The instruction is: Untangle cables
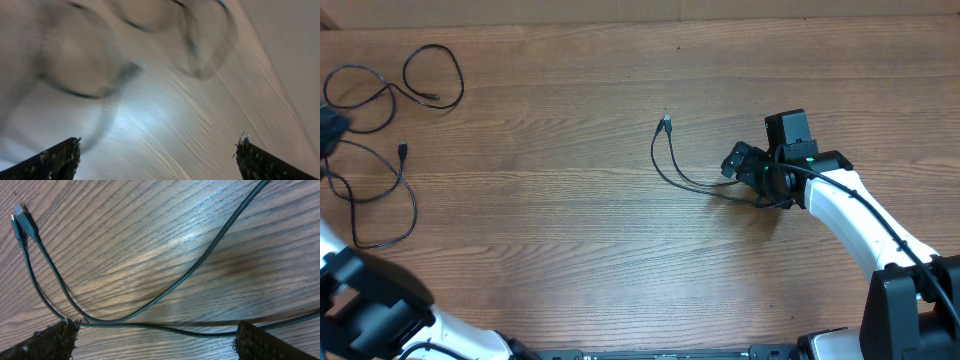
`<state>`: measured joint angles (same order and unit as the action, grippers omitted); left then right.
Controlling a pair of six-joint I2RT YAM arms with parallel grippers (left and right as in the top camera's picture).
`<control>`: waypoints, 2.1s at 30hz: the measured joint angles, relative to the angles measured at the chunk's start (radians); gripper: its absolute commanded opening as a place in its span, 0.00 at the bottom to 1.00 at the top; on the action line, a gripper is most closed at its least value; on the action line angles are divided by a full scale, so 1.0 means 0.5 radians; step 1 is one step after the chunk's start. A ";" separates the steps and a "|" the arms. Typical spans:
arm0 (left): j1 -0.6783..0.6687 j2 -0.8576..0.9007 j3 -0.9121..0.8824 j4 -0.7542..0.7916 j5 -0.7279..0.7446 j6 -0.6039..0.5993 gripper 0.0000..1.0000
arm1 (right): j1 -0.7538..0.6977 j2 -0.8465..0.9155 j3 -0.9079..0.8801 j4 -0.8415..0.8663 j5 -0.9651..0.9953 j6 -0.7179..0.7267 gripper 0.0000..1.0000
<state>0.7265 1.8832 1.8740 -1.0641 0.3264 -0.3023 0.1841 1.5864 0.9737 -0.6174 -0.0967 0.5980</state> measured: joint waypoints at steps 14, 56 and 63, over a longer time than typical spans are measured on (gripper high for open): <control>-1.288 0.049 0.000 0.108 0.018 0.050 0.99 | -0.067 0.001 0.080 -0.221 -0.055 -0.001 1.00; -2.659 0.981 0.193 0.053 -0.232 -1.604 1.00 | -0.696 0.001 0.483 -1.086 0.122 0.060 1.00; -2.584 1.021 0.618 -0.460 -0.409 -1.675 0.99 | -0.696 0.001 0.483 -1.086 0.122 0.059 1.00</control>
<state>-0.5655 2.3936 2.1830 -1.2942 0.1219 -1.1400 -0.1638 1.5867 1.2152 -1.1606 -0.0357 0.6273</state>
